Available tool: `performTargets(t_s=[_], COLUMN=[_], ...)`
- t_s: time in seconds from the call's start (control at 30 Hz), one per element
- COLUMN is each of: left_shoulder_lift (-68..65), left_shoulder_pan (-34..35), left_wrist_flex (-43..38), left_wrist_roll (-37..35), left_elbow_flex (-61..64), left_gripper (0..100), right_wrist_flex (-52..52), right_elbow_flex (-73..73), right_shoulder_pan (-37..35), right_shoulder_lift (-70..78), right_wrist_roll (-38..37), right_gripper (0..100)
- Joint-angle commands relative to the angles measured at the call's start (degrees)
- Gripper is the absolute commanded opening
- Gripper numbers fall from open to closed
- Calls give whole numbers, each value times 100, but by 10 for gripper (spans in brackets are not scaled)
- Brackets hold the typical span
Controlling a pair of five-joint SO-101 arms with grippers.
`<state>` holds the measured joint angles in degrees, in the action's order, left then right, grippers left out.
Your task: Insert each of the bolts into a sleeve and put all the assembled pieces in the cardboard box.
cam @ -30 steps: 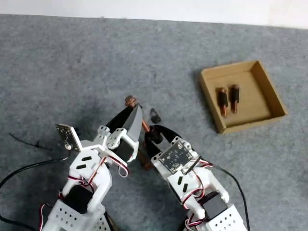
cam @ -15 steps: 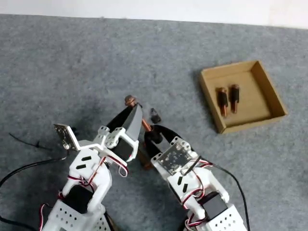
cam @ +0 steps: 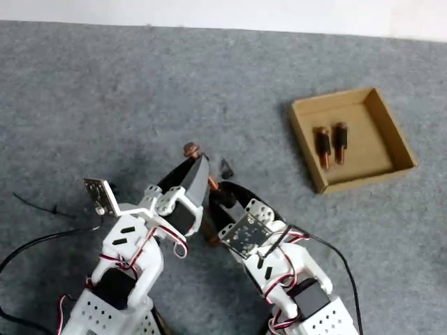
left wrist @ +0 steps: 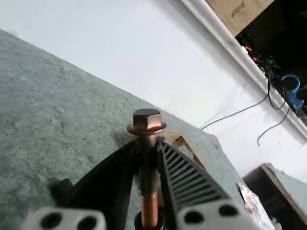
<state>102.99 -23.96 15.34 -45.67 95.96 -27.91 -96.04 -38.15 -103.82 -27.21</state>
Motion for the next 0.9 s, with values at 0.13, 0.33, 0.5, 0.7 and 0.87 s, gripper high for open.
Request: performTargets(t_s=[0.13,0.33,0.5,0.7,0.87], left_shoulder_lift=[145,145,154,154,154], left_shoulder_pan=[4,-48,-532,-585,-585], left_wrist_flex=[44,255,492,563,651], left_wrist_roll=[-18,-18,563,695,703], left_elbow_flex=[119,119,119,119,119], left_gripper=[7,6,6,6,7], right_wrist_flex=[119,136,154,154,268], right_elbow_flex=[-725,-734,-743,-743,-752], right_shoulder_pan=[-40,127,303,347,435], right_shoulder_lift=[-145,-145,-145,-145,-145], right_wrist_roll=[-70,-26,-18,-18,-18], right_gripper=[4,4,4,4,4])
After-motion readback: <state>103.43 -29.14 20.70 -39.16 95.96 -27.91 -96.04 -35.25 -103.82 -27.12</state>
